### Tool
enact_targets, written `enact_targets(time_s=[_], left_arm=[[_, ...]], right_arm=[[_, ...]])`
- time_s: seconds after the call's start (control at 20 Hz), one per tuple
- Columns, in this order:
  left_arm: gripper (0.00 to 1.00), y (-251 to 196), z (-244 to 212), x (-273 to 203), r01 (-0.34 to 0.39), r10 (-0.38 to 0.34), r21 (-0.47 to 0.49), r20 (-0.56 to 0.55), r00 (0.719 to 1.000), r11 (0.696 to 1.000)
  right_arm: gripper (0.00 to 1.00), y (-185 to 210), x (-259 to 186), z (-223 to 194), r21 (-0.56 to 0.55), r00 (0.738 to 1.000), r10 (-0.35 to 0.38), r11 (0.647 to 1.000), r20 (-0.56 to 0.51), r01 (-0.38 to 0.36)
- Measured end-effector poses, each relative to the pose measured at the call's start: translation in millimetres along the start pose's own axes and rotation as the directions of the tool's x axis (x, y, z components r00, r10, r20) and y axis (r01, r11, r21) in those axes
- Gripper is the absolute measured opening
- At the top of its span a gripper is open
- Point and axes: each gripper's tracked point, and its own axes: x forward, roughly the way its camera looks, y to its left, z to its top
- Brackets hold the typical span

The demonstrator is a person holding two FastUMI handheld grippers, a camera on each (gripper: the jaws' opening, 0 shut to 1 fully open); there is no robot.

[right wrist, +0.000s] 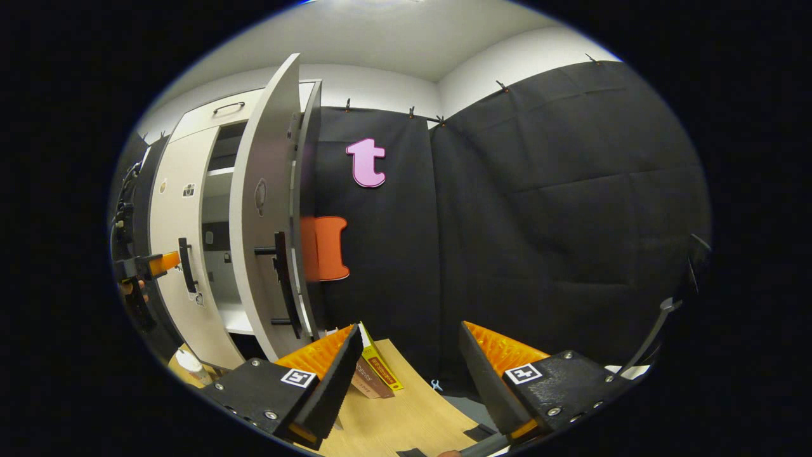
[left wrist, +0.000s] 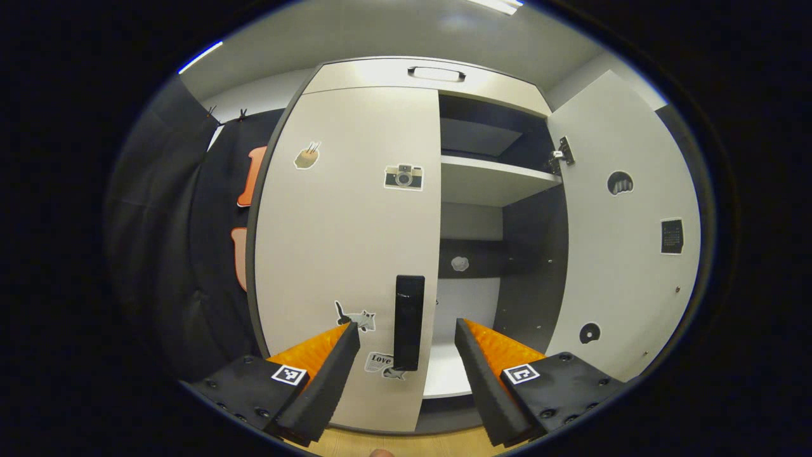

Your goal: Open the right door of the double-door shoe cabinet with the right hand, and open the left door with the left hand.

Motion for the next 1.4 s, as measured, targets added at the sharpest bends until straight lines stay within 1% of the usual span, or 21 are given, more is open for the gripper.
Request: enact_targets(time_s=[0.1,0.15,0.4,0.6,0.65,0.7,0.75,0.85,0.9,0.95,1.05,1.1,1.15,1.25,1.3,1.4], left_arm=[[0.97,-3,-8,15,0.001,-0.001,0.005,-0.013,1.000,1.000],[0.98,-2,-12,21,-0.005,0.005,0.010,-0.024,1.000,1.000],[0.97,6,-33,46,-0.043,0.043,0.013,-0.069,0.997,0.999],[0.96,6,-32,53,-0.044,0.045,0.013,-0.047,0.998,0.999],[0.94,8,-32,55,-0.052,0.052,0.016,-0.045,0.998,0.999],[0.95,9,-33,57,-0.055,0.056,0.016,-0.046,0.997,0.998],[0.90,10,-35,57,-0.061,0.062,0.022,-0.052,0.997,0.998],[0.85,11,-40,61,-0.064,0.066,0.025,-0.066,0.996,0.998],[0.85,11,-44,63,-0.062,0.063,0.026,-0.077,0.995,0.998],[0.76,9,-46,64,-0.055,0.057,0.022,-0.084,0.995,0.998],[0.65,-1,-53,67,-0.010,0.011,0.011,-0.100,0.995,1.000],[0.57,-2,-54,63,-0.018,0.020,0.024,-0.109,0.994,1.000],[0.40,-2,-54,69,-0.032,0.035,0.039,-0.097,0.995,0.999],[0.37,-2,-53,67,-0.037,0.042,0.063,-0.084,0.996,0.997],[0.35,-2,-55,67,-0.024,0.030,0.077,-0.082,0.996,0.997],[0.27,-2,-54,66,-0.005,0.009,0.063,-0.077,0.997,0.998]], right_arm=[[0.93,-5,-1,0,-0.010,1.000,-0.011,1.000,-0.002,0.011],[0.93,-7,-1,-1,-0.015,1.000,-0.014,1.000,-0.004,0.014],[0.93,-8,-3,-5,-0.019,1.000,-0.015,1.000,-0.023,0.014],[0.93,-8,-4,-5,-0.023,1.000,-0.006,1.000,-0.023,0.006],[0.93,-8,-4,-4,-0.022,1.000,-0.004,1.000,-0.024,0.004],[0.93,-9,-3,-4,-0.022,1.000,-0.009,1.000,-0.025,0.008],[0.93,-10,-4,-4,-0.022,1.000,-0.011,1.000,-0.026,0.011],[0.93,-9,-6,-3,-0.017,1.000,-0.010,1.000,-0.019,0.009],[0.93,-8,-5,-2,-0.016,1.000,-0.007,1.000,-0.014,0.007],[0.93,-8,-5,-1,-0.015,1.000,-0.008,1.000,-0.012,0.008],[0.93,-9,-6,-2,-0.019,1.000,-0.008,1.000,-0.015,0.008],[0.93,-9,-7,-2,-0.022,1.000,-0.006,1.000,-0.019,0.005],[0.93,-8,-9,-3,-0.026,1.000,-0.004,1.000,-0.023,0.003],[0.93,-8,-12,-3,-0.032,1.000,-0.002,0.999,-0.023,0.001],[0.93,-7,-14,-3,-0.030,1.000,0.002,1.000,-0.023,-0.003],[0.93,-3,-16,-2,-0.019,1.000,0.014,1.000,-0.020,-0.014]])
